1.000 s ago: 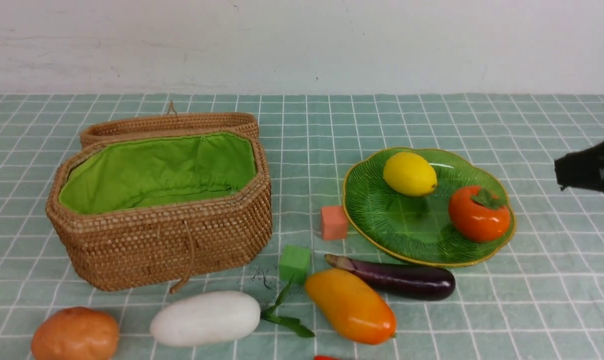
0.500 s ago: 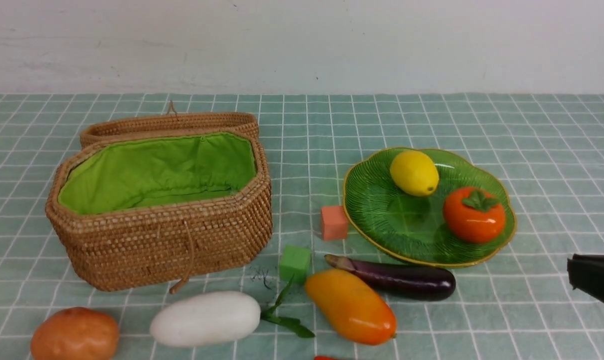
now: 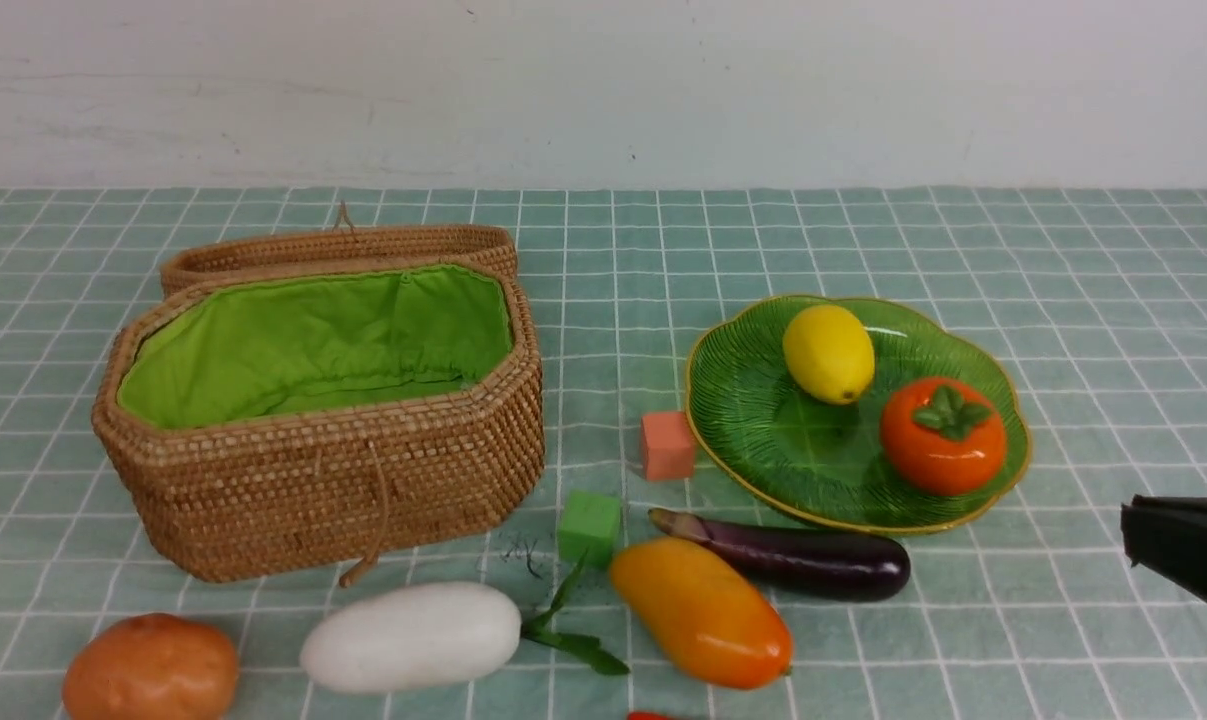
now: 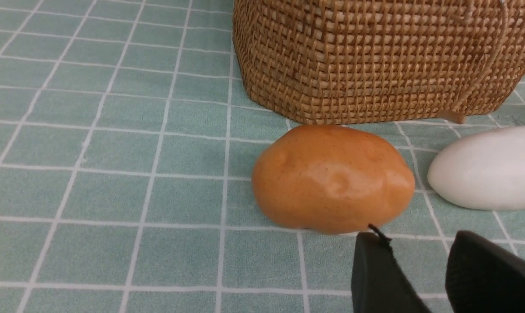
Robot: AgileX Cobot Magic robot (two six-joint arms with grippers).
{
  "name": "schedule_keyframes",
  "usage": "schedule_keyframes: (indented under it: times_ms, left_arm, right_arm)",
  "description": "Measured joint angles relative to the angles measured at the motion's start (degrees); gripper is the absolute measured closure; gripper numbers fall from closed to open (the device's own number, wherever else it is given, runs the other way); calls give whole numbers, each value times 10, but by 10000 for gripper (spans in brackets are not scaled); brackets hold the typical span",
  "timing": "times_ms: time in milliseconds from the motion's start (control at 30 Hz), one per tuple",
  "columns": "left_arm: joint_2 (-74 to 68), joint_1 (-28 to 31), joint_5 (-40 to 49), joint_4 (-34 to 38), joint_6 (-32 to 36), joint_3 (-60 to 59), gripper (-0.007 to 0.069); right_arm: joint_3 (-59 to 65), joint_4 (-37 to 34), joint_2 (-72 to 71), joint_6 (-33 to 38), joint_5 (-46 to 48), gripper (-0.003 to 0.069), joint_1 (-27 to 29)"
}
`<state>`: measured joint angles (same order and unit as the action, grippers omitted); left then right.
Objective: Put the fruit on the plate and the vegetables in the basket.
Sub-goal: Grab a potato with your left arm and place it in the basket on the left
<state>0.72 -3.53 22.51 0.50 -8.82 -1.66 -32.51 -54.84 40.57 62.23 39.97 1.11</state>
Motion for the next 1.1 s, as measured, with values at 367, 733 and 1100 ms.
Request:
schedule_keyframes:
  times_ms: [367, 733, 1100]
  left_arm:
    - [0, 0, 0, 0, 0, 0, 386]
    - [0, 0, 0, 0, 0, 0, 386]
    - [0, 0, 0, 0, 0, 0, 386]
  right_arm:
    - [0, 0, 0, 0, 8, 664, 0]
    - [0, 0, 0, 0, 10, 655, -8]
    - [4, 34, -119, 6, -14, 646, -30]
